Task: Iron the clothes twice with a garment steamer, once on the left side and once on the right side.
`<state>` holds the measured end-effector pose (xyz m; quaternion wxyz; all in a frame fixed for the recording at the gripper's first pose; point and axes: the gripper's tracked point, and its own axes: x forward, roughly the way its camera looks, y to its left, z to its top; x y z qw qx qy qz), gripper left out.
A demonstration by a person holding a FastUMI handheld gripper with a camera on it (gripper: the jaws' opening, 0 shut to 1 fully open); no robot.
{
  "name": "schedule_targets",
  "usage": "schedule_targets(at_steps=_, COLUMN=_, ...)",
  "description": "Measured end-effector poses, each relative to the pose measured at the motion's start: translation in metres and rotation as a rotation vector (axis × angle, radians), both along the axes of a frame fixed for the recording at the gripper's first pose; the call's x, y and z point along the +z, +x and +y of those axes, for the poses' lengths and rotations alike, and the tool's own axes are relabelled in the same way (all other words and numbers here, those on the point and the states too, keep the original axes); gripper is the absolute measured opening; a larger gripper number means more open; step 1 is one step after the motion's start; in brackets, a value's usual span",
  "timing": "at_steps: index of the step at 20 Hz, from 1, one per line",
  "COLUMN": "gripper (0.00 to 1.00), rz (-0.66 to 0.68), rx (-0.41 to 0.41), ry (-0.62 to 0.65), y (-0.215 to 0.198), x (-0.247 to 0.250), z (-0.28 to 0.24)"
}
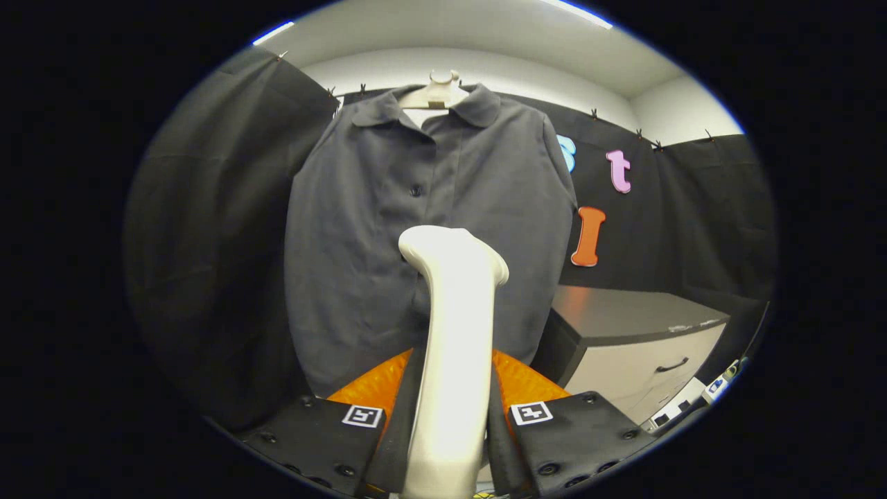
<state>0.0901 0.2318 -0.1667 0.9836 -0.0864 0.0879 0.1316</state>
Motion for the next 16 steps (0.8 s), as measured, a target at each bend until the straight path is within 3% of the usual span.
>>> schedule_targets(at_steps=9, gripper=0.53, rz=-0.151, rx=0.115, ry=0.074, y=0.007, x=0.077, z=0.071)
schedule_targets(at_steps=16, gripper=0.53, rz=-0.137, rx=0.188, ry=0.078, y=0.031, x=0.075, z=0.132)
